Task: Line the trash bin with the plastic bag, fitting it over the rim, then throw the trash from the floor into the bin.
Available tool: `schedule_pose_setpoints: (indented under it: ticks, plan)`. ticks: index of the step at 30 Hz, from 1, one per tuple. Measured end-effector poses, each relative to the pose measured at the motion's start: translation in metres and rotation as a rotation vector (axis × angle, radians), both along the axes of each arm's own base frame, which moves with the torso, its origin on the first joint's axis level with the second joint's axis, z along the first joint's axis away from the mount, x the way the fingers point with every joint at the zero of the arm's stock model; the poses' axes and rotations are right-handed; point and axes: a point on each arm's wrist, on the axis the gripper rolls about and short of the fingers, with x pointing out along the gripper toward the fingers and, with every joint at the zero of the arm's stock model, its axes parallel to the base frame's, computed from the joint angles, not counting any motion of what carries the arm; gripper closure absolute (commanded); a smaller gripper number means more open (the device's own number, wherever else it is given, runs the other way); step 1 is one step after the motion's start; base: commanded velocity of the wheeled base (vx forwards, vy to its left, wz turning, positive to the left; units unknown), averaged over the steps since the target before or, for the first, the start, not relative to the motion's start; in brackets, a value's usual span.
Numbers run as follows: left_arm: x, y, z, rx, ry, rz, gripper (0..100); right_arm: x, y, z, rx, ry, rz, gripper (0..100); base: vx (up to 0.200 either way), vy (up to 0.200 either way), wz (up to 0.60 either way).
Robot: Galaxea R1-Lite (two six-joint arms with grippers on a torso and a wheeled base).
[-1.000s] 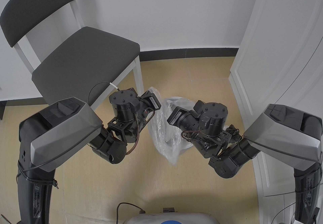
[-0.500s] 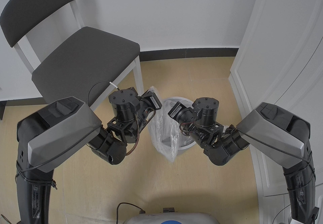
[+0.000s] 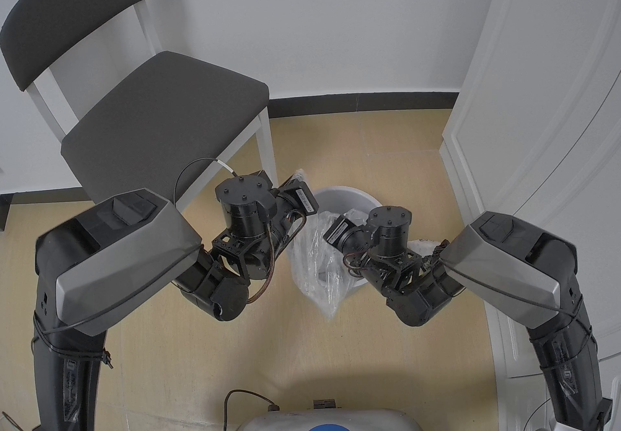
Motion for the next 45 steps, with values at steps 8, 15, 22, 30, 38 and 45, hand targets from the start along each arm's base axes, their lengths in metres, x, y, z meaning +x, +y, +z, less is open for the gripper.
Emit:
schedule_pose_setpoints:
  ticks: [8, 15, 22, 30, 38, 45]
  plan:
    - [-0.001, -0.001, 0.002, -0.005, -0.007, 0.000, 100, -0.014, 0.023, -0.013, -0.057, 0.084, 0.059, 100, 0.000, 0.000, 0.00]
    - [-0.006, -0.005, 0.004, -0.016, -0.023, -0.011, 100, -0.016, 0.029, -0.010, -0.051, 0.075, 0.073, 100, 0.000, 0.000, 0.00]
    - [-0.009, -0.010, 0.001, -0.012, -0.018, -0.027, 100, 0.007, 0.001, -0.011, -0.046, 0.078, 0.011, 100, 0.000, 0.000, 0.00]
    - [-0.013, -0.018, -0.004, -0.015, -0.009, -0.047, 100, 0.021, -0.017, -0.013, -0.045, 0.078, -0.020, 100, 0.000, 0.000, 0.00]
    - [-0.009, -0.027, -0.017, -0.020, -0.010, -0.055, 100, 0.029, -0.037, -0.010, -0.121, 0.049, -0.051, 100, 0.000, 0.000, 0.00]
    - [-0.003, -0.029, -0.026, -0.027, -0.002, -0.048, 100, 0.028, -0.062, 0.008, -0.258, -0.005, -0.065, 100, 0.000, 0.000, 0.00]
